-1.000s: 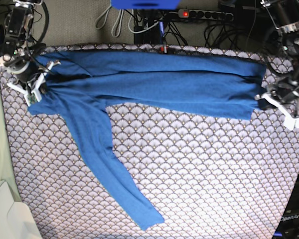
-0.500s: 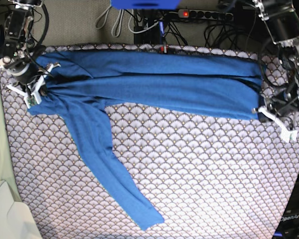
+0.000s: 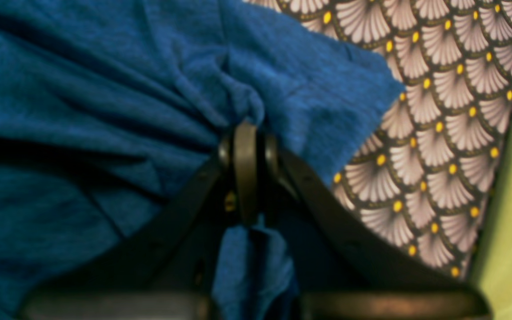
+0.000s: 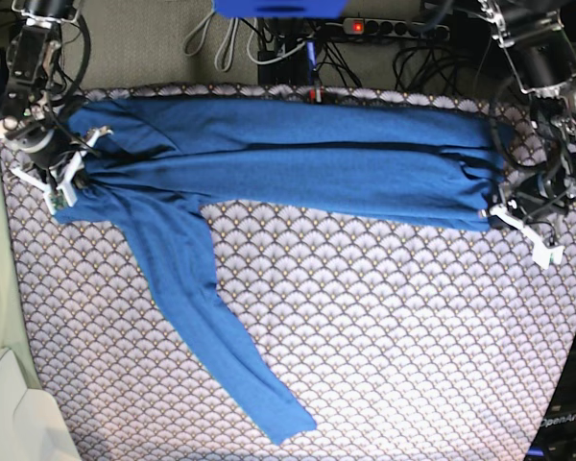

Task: Fold the T-shirt properly
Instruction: 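Release the shirt and move the right gripper to the hanging sleeve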

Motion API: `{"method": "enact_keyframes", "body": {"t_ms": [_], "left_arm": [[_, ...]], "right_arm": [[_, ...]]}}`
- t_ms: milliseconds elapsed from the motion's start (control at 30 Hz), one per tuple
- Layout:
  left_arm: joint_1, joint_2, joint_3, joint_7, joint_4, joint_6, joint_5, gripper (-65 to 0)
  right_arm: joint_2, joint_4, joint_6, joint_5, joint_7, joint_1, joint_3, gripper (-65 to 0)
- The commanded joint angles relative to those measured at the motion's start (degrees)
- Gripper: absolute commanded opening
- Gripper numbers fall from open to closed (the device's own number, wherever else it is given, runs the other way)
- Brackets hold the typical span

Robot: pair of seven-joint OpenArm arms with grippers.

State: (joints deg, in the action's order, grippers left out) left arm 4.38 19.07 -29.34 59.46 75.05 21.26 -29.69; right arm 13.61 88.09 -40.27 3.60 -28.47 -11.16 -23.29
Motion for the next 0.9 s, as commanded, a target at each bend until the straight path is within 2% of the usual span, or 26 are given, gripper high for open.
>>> {"method": "enact_keyframes", "body": {"t_ms": [0, 133, 200, 267, 333, 433, 500, 600, 667, 867], "left_arm": [[0.9, 1.0, -0.2, -0.9, 1.0, 0.5, -0.7, -64.5], [0.9, 1.2, -0.1, -0.3, 1.0, 0.6, -0.7, -64.4], [0.9, 1.5, 0.7, -0.3, 1.0, 0.6, -0.7, -63.5], [0.8, 1.9, 2.5, -0.3, 1.0, 0.6, -0.7, -59.4], [0.7, 2.8, 4.2, -0.3, 1.2, 0.6, -0.7, -51.3], [0.5, 3.0, 4.8, -0.3, 1.7, 0.6, -0.7, -34.0], [0.4, 3.0, 4.7, -0.3, 1.7, 0.7, -0.7, -22.8], [0.4, 3.0, 4.6, -0.3, 1.7, 0.7, -0.9, -14.2], [0.4, 3.6, 4.6, -0.3, 3.0, 0.7, -0.9, -11.9], [-1.2, 4.1, 2.7, -0.3, 9.6, 0.7, -0.9, -11.8]], "right_arm": [[0.9, 0.9, 0.3, -0.5, 0.9, 0.5, -0.4, -65.0], [0.9, 1.2, 0.3, -0.5, 0.8, 0.6, -0.4, -64.8], [0.9, 1.3, 0.3, -0.5, 0.8, 0.6, -0.4, -60.8], [0.9, 1.3, 0.3, -0.5, 0.7, 0.6, -0.5, -54.6], [0.9, 1.3, 0.3, -0.5, 0.7, 0.5, -0.5, -46.1], [0.9, 1.4, 0.3, -0.5, 0.7, 0.6, -0.7, -35.2], [1.0, 2.3, 0.3, -0.5, 0.8, 0.6, -0.8, -31.1], [0.9, 4.6, 0.3, -0.5, 0.8, 0.1, -1.3, -29.4], [0.6, 6.6, 0.3, -0.5, 0.8, 0.1, -3.0, -29.4], [0.7, 8.6, 0.3, -0.6, 0.8, 1.7, -4.5, -29.3]]}}
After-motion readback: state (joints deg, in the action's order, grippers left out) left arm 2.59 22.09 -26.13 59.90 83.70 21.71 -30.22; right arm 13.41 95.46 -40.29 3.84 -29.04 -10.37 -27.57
